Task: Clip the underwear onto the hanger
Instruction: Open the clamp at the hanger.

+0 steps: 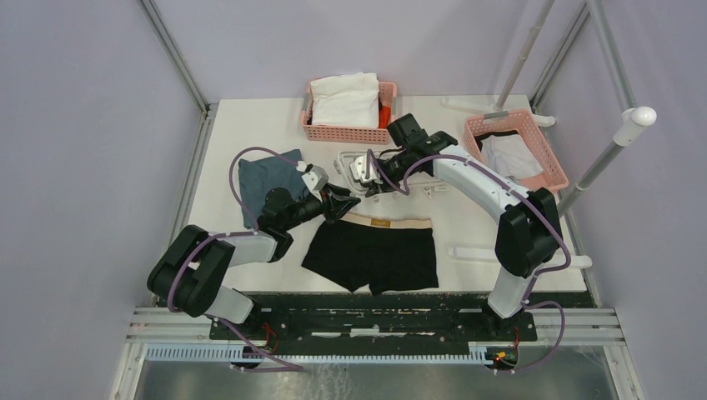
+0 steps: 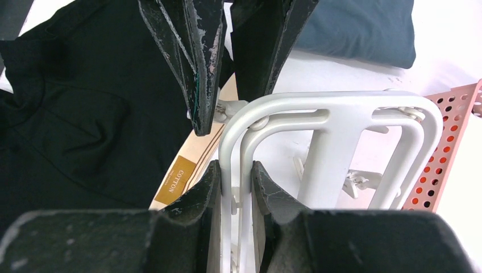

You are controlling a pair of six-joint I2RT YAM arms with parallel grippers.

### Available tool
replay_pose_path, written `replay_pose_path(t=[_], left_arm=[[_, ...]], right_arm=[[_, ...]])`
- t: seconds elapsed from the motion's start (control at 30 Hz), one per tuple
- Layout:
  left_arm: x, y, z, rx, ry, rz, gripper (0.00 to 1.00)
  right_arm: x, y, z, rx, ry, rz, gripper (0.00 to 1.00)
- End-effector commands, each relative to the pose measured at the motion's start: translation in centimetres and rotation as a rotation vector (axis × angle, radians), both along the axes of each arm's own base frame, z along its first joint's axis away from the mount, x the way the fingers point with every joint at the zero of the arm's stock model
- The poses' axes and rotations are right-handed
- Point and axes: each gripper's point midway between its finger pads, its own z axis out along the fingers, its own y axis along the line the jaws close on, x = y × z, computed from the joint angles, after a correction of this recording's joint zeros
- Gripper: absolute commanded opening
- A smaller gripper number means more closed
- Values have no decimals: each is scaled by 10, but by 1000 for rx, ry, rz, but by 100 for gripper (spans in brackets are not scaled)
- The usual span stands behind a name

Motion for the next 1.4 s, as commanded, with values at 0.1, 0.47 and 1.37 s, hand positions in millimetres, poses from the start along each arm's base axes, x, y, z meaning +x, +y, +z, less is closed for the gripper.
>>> replay_pose_path(t=[0.1, 0.47, 1.37], left_arm=[[-12, -10, 15, -3, -114, -103, 43], [-16, -16, 16, -10, -128, -160, 61], [-14, -18, 11, -8, -147, -168, 57]], right_arm=[[-10, 8, 39, 85, -80, 69, 0], [-12, 8, 39, 81, -83, 87, 0], [-21, 9, 42, 90, -67, 122, 0]])
